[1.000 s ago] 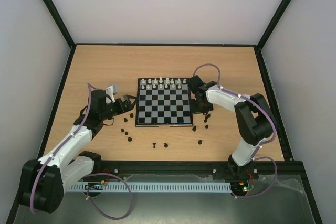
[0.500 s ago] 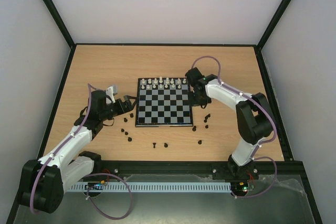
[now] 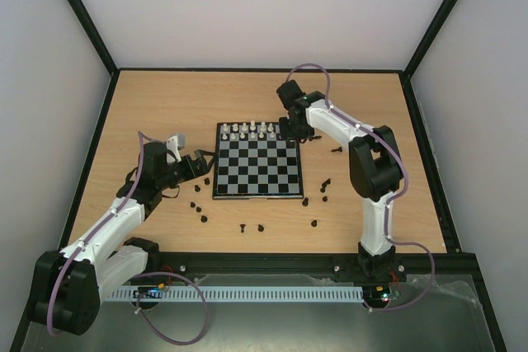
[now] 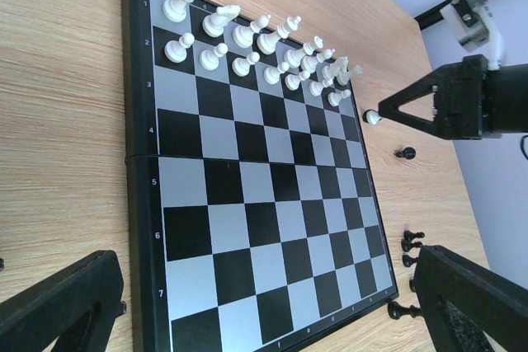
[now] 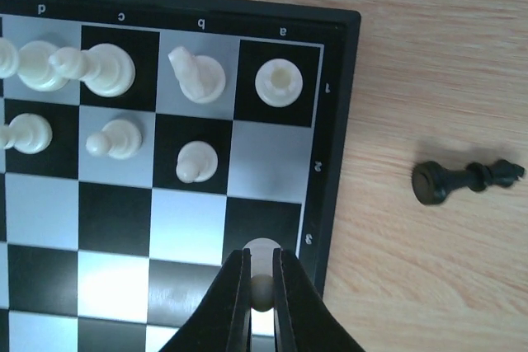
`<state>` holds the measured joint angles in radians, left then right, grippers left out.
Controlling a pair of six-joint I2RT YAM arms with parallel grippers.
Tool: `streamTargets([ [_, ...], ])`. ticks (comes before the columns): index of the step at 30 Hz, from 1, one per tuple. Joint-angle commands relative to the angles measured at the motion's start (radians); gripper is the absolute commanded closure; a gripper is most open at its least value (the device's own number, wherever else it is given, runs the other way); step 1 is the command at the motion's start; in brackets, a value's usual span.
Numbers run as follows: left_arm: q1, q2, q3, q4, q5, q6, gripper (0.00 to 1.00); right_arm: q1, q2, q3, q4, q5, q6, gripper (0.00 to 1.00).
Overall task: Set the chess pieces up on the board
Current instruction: Place the chess piece on the chessboard.
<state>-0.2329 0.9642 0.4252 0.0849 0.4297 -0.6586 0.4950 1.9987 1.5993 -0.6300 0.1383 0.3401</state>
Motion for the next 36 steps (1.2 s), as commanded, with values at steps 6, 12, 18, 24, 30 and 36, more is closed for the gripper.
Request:
streamTargets([
  [6, -0.004, -0.003, -0.009, 0.013, 0.002, 0.0, 0.0, -0.025, 0.1, 0.095, -0.056, -0.017, -0.014, 0.99],
  [12, -0.006, -0.005, -0.008, 0.01, -0.003, 0.0, 0.0, -0.034, 0.15, 0.16, -0.07, -0.023, -0.022, 0.98],
  [18, -0.005, -0.001, -0.007, 0.01, -0.005, 0.001, 0.0, -0.04, 0.17, 0.17, -0.075, -0.026, -0.027, 0.98],
  [24, -0.005, 0.004, -0.007, 0.015, -0.004, -0.001, 0.0, -0.042, 0.183, 0.168, -0.073, -0.031, -0.029, 0.98],
  [30, -0.005, 0.008, -0.008, 0.016, -0.004, 0.0, 0.01, -0.042, 0.194, 0.172, -0.07, -0.037, -0.03, 0.95],
  [36, -0.005, 0.007, -0.008, 0.016, -0.007, 0.0, 0.0, -0.042, 0.194, 0.178, -0.07, -0.034, -0.028, 0.87],
])
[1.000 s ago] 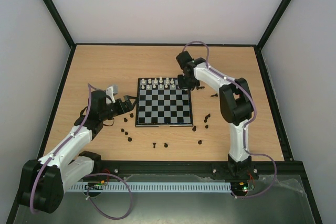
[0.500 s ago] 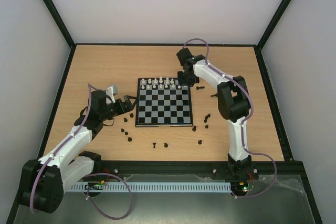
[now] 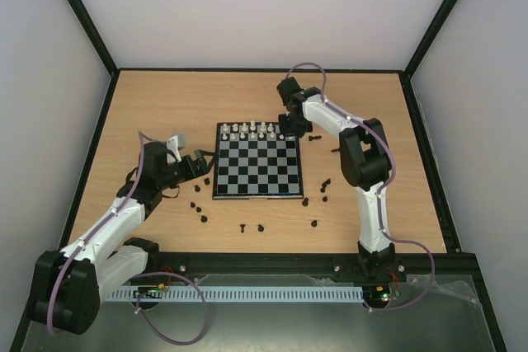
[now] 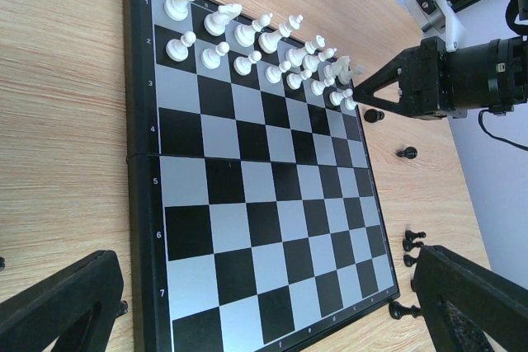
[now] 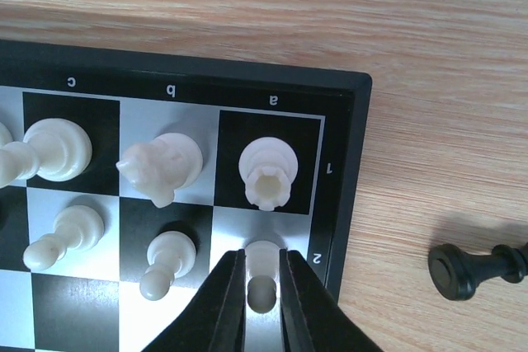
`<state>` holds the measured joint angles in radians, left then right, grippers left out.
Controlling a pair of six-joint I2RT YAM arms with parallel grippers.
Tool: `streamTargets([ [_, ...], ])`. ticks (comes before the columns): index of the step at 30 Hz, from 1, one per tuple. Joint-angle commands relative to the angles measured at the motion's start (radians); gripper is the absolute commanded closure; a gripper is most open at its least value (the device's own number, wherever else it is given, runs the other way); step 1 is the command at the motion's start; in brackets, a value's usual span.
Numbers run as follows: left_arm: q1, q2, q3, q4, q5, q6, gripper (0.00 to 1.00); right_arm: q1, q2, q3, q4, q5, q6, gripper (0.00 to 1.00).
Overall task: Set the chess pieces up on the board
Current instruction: Place the chess piece on the chessboard.
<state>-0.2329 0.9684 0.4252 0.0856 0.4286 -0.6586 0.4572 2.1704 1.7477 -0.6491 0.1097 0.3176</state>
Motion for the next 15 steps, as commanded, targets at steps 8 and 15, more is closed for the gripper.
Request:
streamTargets([
  [8, -0.005, 0.0, -0.006, 0.013, -0.007, 0.0, 0.0, -0.005, -0.025, 0.024, -0.052, 0.004, -0.004, 0.68],
  [15, -0.004, -0.003, -0.006, 0.01, -0.009, 0.001, 0.01, -0.005, -0.177, -0.05, -0.044, 0.037, -0.005, 0.57],
])
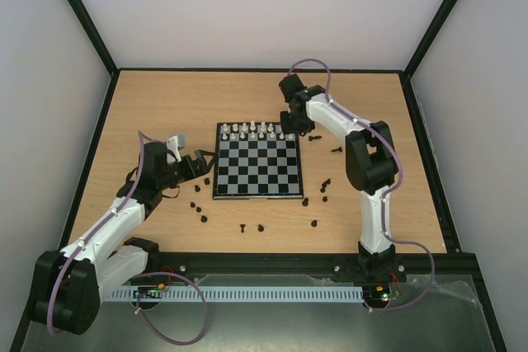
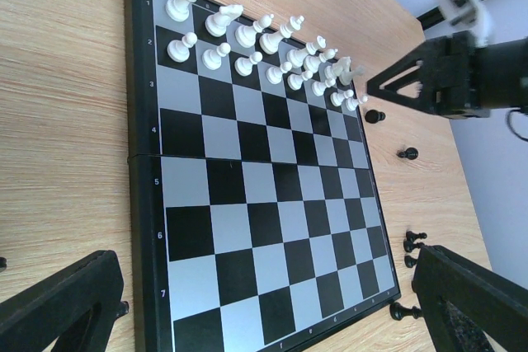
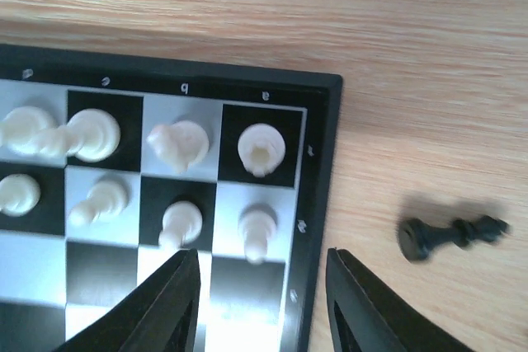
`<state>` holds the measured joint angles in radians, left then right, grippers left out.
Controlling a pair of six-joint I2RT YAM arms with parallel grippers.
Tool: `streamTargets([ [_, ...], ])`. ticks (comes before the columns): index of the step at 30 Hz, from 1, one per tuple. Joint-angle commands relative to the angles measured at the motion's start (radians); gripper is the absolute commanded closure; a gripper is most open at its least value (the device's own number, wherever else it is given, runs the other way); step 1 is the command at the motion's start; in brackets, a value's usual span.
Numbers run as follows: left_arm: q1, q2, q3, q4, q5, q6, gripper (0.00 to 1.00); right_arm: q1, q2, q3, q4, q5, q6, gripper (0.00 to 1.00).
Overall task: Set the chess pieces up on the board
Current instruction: Place the chess piece on the chessboard, then pick up the chess piece at the center of the board.
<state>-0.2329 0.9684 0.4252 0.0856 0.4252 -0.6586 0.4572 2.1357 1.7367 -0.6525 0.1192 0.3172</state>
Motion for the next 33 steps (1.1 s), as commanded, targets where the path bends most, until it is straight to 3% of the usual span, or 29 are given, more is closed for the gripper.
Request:
streamTargets([
  [1, -0.004, -0.005, -0.007, 0.01, -0.006, 0.002, 0.01, -0.005, -0.175, -0.059, -0.036, 0.035, -0.004, 0.55],
  [5, -0.005, -0.006, -0.007, 0.006, -0.005, 0.003, 0.0, -0.005, -0.31, -0.173, -0.013, 0.033, -0.002, 0.42],
  [7, -0.005, -0.007, -0.005, 0.003, -0.006, 0.003, 0.01, -0.005, -0.382, -0.24, 0.0, 0.004, 0.005, 0.29],
  [10, -0.005, -0.004, 0.006, -0.01, -0.007, 0.001, 0.01, -0.004, -0.472, -0.333, 0.002, -0.038, 0.01, 0.01],
  [19, -0.007, -0.007, 0.053, -0.101, -0.001, -0.004, 0.01, 0.082, -0.727, -0.656, 0.012, -0.083, 0.082, 0.01],
  [26, -0.014, -0.124, 0.039, -0.179, -0.037, -0.003, 0.01, 0.189, -0.819, -0.828, 0.03, -0.061, 0.17, 0.25],
  [33, -0.021, -0.176, 0.023, -0.206, -0.047, -0.012, 0.0, 0.26, -0.757, -0.846, 0.019, -0.005, 0.203, 0.38],
])
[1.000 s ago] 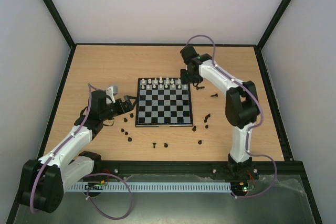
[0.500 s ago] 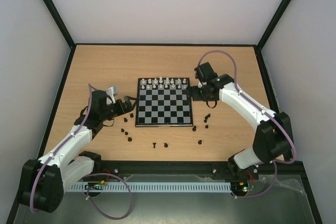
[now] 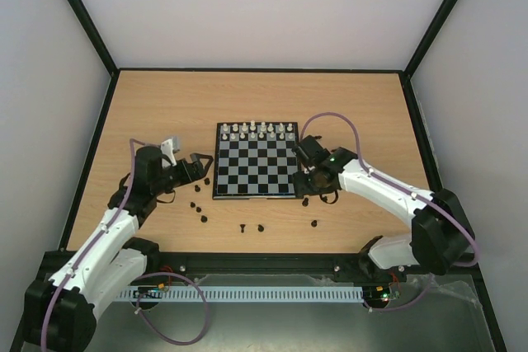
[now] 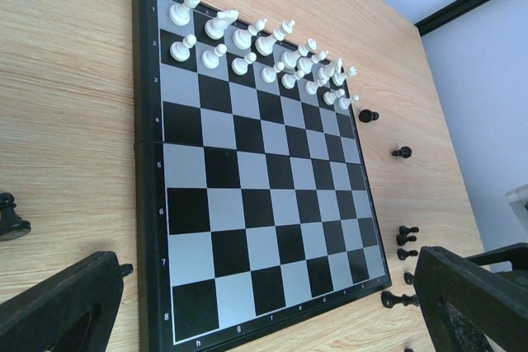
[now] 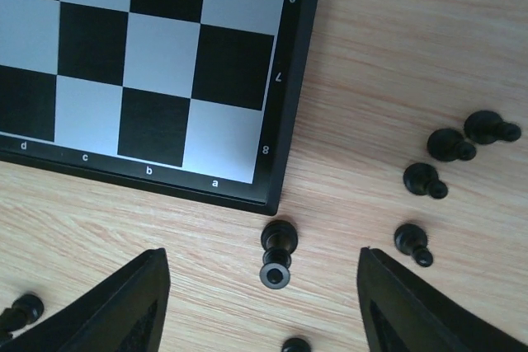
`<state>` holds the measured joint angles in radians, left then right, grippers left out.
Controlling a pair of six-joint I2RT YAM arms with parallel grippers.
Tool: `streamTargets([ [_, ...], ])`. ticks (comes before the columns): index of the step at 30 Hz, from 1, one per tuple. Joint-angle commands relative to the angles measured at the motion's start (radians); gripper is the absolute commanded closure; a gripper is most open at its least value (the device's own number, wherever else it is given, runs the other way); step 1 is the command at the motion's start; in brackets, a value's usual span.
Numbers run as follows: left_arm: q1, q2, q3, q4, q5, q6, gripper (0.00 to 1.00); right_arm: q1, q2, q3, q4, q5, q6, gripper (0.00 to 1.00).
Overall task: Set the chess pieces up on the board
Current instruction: Pick up the chess piece at the center of the board.
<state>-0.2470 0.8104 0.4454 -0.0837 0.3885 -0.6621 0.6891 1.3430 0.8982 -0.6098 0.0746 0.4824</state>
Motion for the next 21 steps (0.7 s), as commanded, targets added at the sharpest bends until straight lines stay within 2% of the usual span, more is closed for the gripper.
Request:
streamTargets([
  [1, -0.008, -0.021, -0.001, -0.04, -0.015, -0.01, 0.0, 0.032, 0.046, -0.012, -0.024, 0.042, 0.044, 0.4],
  [15, -0.014, -0.013, -0.002, -0.047, -0.007, 0.005, 0.0, 0.059, 0.094, -0.062, -0.011, 0.041, 0.108, 0.49],
  [21, -0.015, 0.017, 0.001, -0.033, 0.001, 0.017, 0.0, 0.062, 0.125, -0.064, 0.0, 0.035, 0.111, 0.62],
])
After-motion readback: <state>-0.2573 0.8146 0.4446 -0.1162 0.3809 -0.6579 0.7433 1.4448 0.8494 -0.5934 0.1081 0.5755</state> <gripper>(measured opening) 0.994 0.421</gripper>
